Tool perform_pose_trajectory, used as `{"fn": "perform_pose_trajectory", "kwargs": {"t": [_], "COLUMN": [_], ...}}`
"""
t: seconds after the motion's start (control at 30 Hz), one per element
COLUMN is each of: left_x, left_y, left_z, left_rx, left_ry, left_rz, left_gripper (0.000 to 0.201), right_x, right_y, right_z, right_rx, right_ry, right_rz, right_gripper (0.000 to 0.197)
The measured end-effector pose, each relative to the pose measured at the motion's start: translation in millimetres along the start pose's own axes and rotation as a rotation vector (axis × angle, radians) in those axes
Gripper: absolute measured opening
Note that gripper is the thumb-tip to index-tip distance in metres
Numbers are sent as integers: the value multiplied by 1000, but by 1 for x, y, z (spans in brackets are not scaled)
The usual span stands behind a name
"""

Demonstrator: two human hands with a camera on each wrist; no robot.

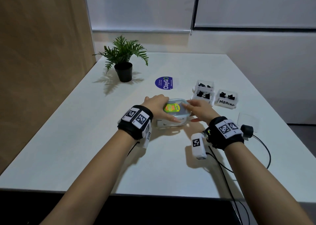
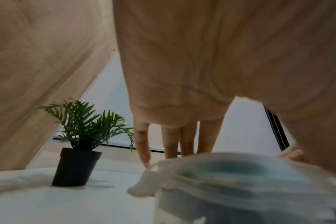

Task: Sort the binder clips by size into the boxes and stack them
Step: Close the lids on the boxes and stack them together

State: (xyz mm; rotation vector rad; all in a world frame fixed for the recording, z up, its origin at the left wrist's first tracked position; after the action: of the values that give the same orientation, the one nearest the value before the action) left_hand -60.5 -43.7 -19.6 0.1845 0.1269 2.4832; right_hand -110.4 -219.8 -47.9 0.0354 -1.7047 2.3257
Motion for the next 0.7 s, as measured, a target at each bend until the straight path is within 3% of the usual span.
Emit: {"fn": "perform_pose_trajectory", "kwargs": {"t": [0.7], "left_x": [-23], "left_y": [-1], "left_z": [8], "left_rx": [-186], "left_ry": [-11], "left_rz": [-15], "left_gripper": [76], "right_x": [-12], "right_y": [-7], "right_z": [1], "right_rx": [33], "right_ry": [-48], "right_rz": [-67], "right_gripper": [35]}}
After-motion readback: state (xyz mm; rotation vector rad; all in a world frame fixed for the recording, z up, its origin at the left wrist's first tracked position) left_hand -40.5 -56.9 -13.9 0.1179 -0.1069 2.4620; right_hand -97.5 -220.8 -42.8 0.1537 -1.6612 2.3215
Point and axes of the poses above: each hand's wrist, its own x-axis away from the middle knuckle, its own z-axis out of the back of the hand, y = z × x, the point moved 1 cm from there along -x, towards the middle knuckle, and after that the axes turned 8 degrees about -x, right-handed, at the moved point
